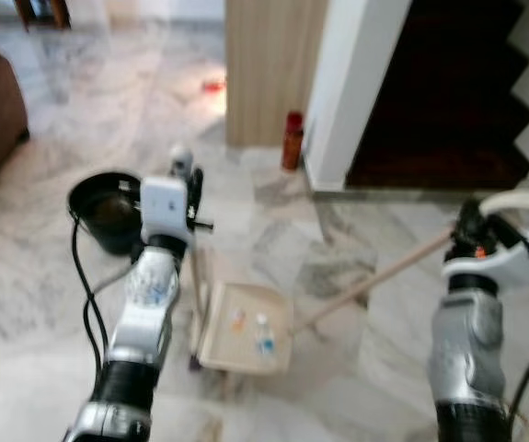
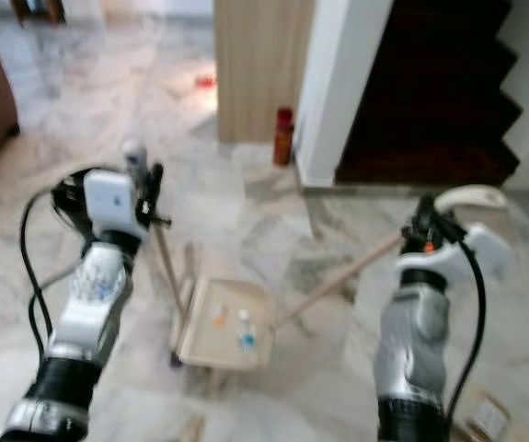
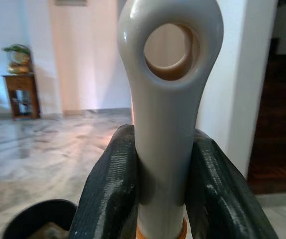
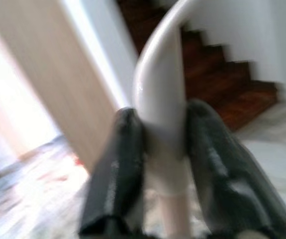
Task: Sweep floor
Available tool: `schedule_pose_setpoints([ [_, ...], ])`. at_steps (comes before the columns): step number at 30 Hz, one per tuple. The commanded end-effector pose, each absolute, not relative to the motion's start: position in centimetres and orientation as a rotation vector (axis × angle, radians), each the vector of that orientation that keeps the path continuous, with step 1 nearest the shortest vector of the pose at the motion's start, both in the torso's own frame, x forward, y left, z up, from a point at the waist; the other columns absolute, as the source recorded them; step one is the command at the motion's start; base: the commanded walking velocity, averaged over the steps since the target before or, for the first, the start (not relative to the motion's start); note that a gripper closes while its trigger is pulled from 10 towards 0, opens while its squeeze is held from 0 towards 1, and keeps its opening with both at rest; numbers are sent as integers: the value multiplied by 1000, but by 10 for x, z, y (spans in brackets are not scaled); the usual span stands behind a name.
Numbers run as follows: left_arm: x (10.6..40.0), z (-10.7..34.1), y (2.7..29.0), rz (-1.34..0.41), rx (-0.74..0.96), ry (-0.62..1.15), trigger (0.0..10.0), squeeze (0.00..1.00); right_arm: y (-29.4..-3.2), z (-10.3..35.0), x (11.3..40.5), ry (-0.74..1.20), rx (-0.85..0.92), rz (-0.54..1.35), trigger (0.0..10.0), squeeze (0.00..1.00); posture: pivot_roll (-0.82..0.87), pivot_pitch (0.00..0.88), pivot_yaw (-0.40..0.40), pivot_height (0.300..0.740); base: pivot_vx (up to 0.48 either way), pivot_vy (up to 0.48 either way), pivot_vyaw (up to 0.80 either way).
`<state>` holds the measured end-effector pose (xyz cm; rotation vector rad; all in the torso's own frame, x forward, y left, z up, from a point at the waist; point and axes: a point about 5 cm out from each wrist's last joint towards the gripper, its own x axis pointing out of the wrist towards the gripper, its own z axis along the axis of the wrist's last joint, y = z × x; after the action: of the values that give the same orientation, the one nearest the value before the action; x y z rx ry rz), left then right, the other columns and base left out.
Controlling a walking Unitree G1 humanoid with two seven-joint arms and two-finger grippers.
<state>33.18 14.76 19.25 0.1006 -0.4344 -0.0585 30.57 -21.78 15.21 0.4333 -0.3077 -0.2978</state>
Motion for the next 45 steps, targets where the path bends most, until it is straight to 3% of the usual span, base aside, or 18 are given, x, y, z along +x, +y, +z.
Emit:
schedule_pose_setpoints([
  [1,330,206,142,-71,115,-499,10000,0,-223,168,304,-387,463,-305,10000,0,73,81,-67,740,0,379,0],
  [45,328,206,143,-67,119,-486,10000,0,-220,167,304,-381,475,-289,10000,0,78,92,-65,740,0,369,0],
])
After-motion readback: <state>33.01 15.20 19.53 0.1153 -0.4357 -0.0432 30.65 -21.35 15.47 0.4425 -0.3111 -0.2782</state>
